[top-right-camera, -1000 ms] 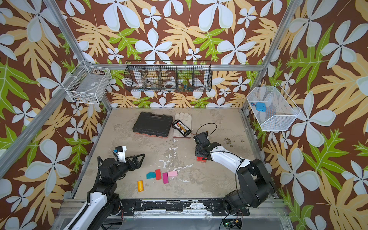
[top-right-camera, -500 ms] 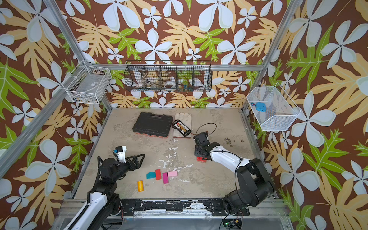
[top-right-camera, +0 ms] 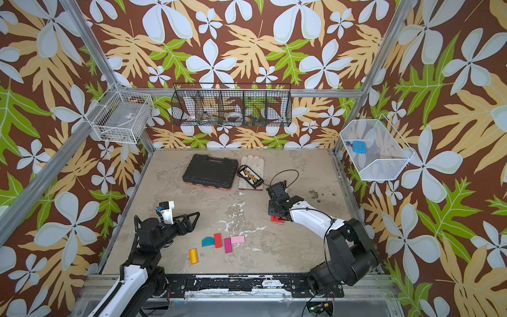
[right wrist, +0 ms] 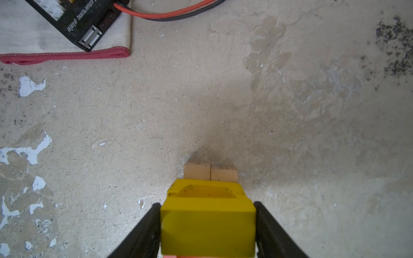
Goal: Build the wood block tower
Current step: 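Lower the yellow block onto the red arch and open the right gripper, then move the right gripper back over the pink block near the robot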
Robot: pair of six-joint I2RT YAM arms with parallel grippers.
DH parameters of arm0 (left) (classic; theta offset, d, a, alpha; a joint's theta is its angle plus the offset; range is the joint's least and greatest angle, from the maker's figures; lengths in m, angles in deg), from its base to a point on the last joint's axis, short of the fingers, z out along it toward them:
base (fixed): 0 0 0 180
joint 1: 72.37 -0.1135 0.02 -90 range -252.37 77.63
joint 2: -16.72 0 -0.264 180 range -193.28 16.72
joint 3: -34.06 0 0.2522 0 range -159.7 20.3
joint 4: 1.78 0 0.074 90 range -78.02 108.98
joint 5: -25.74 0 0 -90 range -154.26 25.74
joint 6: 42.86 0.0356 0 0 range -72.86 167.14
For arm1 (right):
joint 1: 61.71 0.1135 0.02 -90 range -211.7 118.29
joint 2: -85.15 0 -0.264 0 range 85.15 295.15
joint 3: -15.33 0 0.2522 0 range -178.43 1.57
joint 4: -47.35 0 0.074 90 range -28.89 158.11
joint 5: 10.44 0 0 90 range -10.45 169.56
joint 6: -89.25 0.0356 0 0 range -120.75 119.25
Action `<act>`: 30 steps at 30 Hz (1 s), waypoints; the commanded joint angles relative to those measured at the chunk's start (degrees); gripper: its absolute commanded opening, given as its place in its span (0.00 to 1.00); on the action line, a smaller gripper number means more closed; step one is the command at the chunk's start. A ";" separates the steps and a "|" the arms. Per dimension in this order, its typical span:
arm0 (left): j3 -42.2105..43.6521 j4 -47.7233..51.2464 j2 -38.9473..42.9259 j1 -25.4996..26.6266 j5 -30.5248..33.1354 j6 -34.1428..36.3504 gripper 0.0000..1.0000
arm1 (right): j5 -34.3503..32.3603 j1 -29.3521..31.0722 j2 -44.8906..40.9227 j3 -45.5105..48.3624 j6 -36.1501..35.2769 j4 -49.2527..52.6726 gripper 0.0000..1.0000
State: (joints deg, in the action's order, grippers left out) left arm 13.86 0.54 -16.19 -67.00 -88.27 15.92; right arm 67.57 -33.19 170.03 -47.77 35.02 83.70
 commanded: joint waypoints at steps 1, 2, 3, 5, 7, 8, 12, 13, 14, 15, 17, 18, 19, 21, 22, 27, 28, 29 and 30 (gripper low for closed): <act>0.04 -1.30 0.12 -0.04 -0.12 -0.07 1.00 | -0.05 -0.04 -0.41 -0.05 0.22 -0.17 0.64; 0.09 -1.30 0.12 -0.09 -0.13 -0.08 1.00 | -0.01 -0.04 -0.40 -0.05 0.22 -0.17 0.66; 0.13 -1.30 0.11 -0.04 -0.13 -0.07 1.00 | -0.05 -0.01 -0.39 -0.05 0.18 -0.18 0.66; 0.12 -1.33 0.12 -0.09 -0.16 -0.09 1.00 | 0.13 -0.05 -0.34 -0.05 0.26 -0.18 0.67; 0.13 -1.30 0.11 -0.02 -0.12 -0.07 1.00 | 0.21 0.02 -0.41 -0.05 0.26 -0.13 0.67; 0.16 -1.30 0.08 -0.09 -0.09 -0.07 1.00 | 0.30 -0.04 -0.42 -0.05 0.35 -0.26 0.67; 0.13 -1.30 0.17 -0.06 -0.16 -0.07 1.00 | 0.79 0.01 -0.43 0.12 0.44 -0.43 0.67; 0.13 -1.30 0.19 -0.09 -0.16 -0.08 1.00 | 1.11 -0.03 -0.59 0.21 0.49 -0.53 0.66; 0.13 -1.30 0.14 -0.07 -0.12 -0.07 1.00 | 1.33 -0.03 -0.67 0.36 0.47 -0.67 0.66; 0.11 -1.30 0.21 -0.09 -0.10 -0.07 1.00 | 1.52 -0.04 -0.79 0.52 0.53 -0.79 0.66; 0.11 -1.30 0.21 -0.07 -0.09 -0.07 1.00 | 1.53 -0.04 -0.97 0.58 0.69 -0.80 0.66; 0.14 -1.30 0.16 -0.09 -0.14 -0.08 1.00 | 1.44 0.03 -1.03 0.56 0.71 -0.75 0.66; 0.13 -1.31 0.19 -0.08 -0.12 -0.07 1.00 | 1.36 -0.03 -1.10 0.56 0.71 -0.70 0.66; 0.11 -1.31 0.21 -0.05 -0.16 -0.07 1.00 | 1.28 -0.03 -1.10 0.56 0.79 -0.70 0.66; 0.11 -1.30 0.19 -0.04 -0.16 -0.08 1.00 | 1.21 0.03 -1.12 0.56 0.77 -0.70 0.66; 0.11 -1.35 0.27 -0.03 -0.10 -0.08 1.00 | 0.30 0.03 -1.39 0.45 0.77 -0.23 0.68; 0.15 -1.33 0.25 -0.06 -0.11 -0.07 1.00 | -0.06 -0.03 -1.63 0.39 0.83 -0.05 0.69; 0.11 -1.35 0.24 -0.08 -0.13 -0.07 1.00 | -0.17 0.01 -1.89 0.38 0.83 0.06 0.70; 0.15 -1.31 0.29 -0.06 -0.16 -0.07 1.00 | -0.37 0.01 -2.16 0.39 0.86 0.15 0.70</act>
State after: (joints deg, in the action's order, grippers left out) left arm 13.93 0.54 -15.95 -67.00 -88.27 15.92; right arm 68.75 -33.19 168.85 -47.27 35.26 83.46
